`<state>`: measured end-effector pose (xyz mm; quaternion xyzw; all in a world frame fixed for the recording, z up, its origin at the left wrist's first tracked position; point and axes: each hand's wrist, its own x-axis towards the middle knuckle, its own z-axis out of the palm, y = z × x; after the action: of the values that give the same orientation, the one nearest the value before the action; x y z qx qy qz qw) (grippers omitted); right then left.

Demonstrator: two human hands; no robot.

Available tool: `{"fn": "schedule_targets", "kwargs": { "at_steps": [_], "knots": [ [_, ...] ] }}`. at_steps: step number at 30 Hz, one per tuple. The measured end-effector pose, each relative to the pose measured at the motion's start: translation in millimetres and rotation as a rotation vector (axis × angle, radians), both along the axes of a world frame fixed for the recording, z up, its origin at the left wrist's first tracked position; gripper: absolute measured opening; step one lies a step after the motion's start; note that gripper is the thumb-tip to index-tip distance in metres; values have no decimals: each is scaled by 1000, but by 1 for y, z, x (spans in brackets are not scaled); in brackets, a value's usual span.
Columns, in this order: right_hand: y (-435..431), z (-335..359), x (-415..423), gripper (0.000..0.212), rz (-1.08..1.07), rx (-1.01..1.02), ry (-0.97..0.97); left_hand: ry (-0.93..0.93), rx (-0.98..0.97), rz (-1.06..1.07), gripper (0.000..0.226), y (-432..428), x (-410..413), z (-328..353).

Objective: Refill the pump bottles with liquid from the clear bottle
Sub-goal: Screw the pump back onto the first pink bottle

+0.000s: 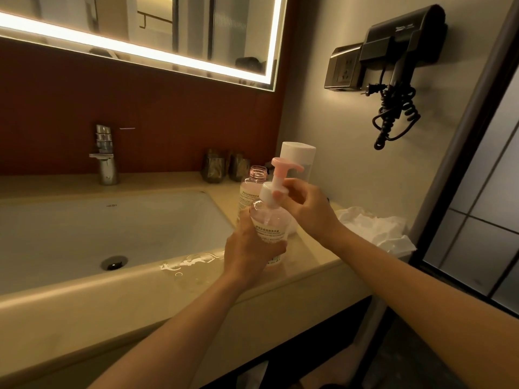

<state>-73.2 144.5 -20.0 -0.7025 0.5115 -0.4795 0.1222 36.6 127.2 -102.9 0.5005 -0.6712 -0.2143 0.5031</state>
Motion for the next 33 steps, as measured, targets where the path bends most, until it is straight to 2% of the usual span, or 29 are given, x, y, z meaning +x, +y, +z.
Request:
{"fn": "schedule_targets", "kwargs": {
  "at_steps": [4,7,10,14,19,23,26,30,33],
  "knots": [
    [-3,0,3,41,-118,-102,31,-4,-7,1,81,1,0,-1],
    [-4,3,2,47,-67,-15,37,0,-9,-1,81,2,0,-2],
    [-2,-2,0,41,-24,-11,32,2,-16,-4,81,2,1,-1],
    [-4,-5,1,40,-110,-106,32,-6,-11,-2,82,2,1,-1],
    [-4,0,2,55,-79,-23,40,-16,-23,1,82,2,1,-2],
    [1,-3,0,48,-22,-17,54,-19,-26,-6,83,2,1,-3],
    [-1,-4,1,44,-56,-59,43,-19,-23,-4,82,2,1,-2],
    [-6,0,4,53,-131,-38,61,-25,-33,-1,83,2,1,-2],
    [-5,4,3,56,-37,62,30,-29,-32,4,82,2,1,-2]
  ]
}}
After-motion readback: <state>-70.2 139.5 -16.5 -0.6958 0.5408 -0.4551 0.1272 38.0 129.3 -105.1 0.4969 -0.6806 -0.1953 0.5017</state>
